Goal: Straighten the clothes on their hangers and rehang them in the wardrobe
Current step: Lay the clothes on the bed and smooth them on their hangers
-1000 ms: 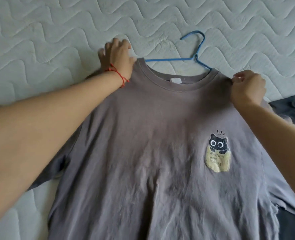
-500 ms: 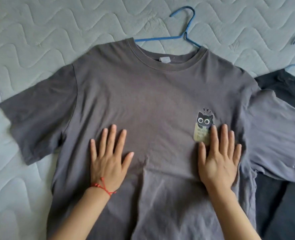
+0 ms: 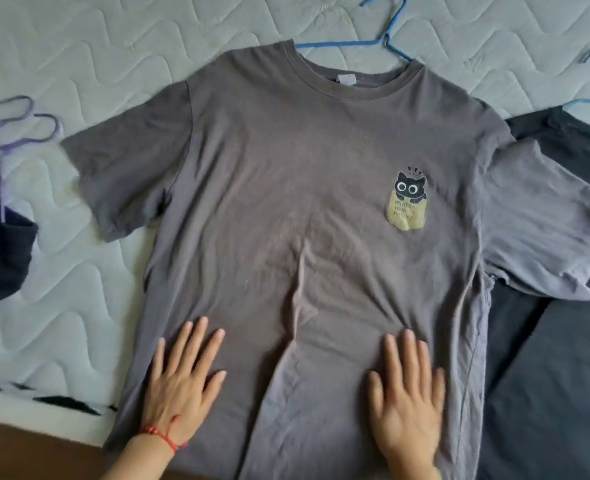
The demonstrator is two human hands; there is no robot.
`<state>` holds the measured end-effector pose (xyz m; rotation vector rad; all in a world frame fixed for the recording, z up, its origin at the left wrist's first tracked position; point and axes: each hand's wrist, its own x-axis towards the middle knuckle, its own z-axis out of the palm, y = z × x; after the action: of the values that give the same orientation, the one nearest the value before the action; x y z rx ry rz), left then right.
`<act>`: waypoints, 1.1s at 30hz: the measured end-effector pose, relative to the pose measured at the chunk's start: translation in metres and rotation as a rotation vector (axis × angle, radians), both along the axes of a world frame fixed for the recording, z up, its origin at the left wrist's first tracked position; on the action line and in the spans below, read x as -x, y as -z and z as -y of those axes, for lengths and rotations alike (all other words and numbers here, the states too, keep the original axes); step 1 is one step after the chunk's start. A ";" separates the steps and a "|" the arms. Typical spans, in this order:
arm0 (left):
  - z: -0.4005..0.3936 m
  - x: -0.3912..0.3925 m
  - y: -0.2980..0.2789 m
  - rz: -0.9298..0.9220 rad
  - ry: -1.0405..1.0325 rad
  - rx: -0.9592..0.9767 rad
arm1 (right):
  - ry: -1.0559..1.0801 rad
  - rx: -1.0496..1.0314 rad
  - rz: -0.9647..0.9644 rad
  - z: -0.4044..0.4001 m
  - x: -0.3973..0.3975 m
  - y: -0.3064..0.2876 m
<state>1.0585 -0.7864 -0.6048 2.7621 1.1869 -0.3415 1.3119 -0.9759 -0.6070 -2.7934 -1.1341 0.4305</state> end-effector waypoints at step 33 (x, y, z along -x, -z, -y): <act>0.046 0.317 -0.183 0.246 -0.825 0.581 | -0.192 0.382 -0.700 -0.112 0.317 -0.180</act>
<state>0.7418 -0.8322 -0.4220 1.6081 1.6774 -0.1940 0.9945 -0.8636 -0.4268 -2.4273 -1.2164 1.6298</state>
